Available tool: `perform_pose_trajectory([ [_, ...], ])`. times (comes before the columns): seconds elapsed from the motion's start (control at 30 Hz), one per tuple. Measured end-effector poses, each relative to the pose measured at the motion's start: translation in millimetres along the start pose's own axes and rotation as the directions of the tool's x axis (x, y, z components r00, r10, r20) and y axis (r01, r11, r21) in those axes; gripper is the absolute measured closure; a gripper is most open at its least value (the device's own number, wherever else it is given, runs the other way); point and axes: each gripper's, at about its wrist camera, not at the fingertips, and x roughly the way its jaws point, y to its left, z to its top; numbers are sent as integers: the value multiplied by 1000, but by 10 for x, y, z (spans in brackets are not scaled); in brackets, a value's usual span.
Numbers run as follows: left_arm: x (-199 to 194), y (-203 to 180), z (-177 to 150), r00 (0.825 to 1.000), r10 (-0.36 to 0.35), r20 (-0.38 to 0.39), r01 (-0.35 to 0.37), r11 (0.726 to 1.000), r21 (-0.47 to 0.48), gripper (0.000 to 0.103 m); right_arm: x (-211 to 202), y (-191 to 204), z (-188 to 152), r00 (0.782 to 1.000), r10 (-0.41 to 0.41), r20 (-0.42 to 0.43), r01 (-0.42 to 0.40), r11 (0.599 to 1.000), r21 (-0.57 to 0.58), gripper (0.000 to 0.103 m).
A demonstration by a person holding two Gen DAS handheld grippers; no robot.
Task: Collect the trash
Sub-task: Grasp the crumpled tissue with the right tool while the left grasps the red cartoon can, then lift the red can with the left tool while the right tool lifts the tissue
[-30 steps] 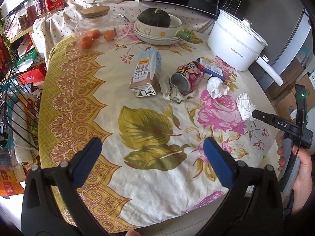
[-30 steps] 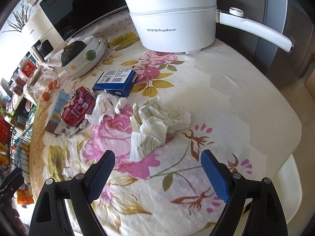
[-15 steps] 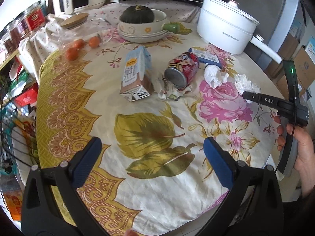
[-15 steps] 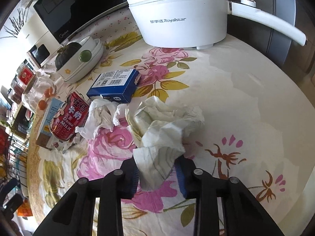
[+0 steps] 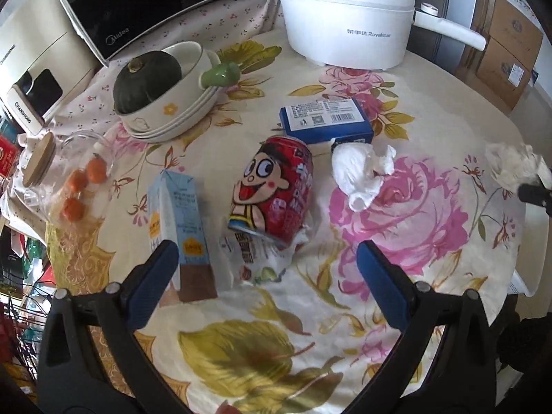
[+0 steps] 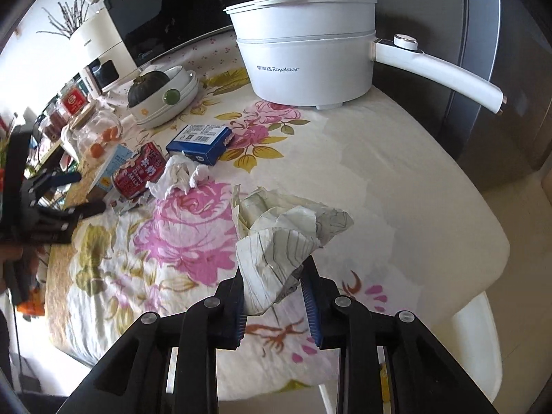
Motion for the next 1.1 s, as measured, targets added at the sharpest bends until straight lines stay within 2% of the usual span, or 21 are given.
perform_pose_trajectory([
  [0.1, 158, 30, 105, 1000, 2, -4, -2, 1000, 7, 6, -84, -63, -94, 1000, 14, -22, -14, 1000, -23, 74],
  [0.37, 445, 20, 242, 998, -49, -30, 49, 999, -24, 35, -320, -212, -198, 999, 42, -6, -42, 998, -42, 76],
  [0.67, 430, 15, 176, 995, -95, -23, 91, 989, -114, 37, -113, -276, -191, 999, 31, -41, -31, 1000, 2, 74],
  [0.73, 409, 33, 135, 994, -105, -25, 100, 985, -142, 37, -69, -288, -170, 997, 49, -57, -48, 998, 29, 61],
  [0.77, 396, 50, 115, 993, -114, -28, 108, 981, -164, 37, -66, -280, -159, 997, 59, -53, -57, 998, 33, 46],
  [0.8, 383, 61, 95, 991, -127, -31, 119, 977, -179, 37, -65, -257, -148, 997, 60, -45, -59, 998, 29, 36],
  [1.0, 256, 50, -42, 988, -151, -32, 141, 968, -205, 37, 47, -96, -109, 999, -22, -42, 21, 999, -27, 34],
  [1.1, 166, 45, -127, 986, -166, -33, 154, 961, -228, 37, 90, -99, -71, 998, -40, -41, 40, 999, -8, 34],
])
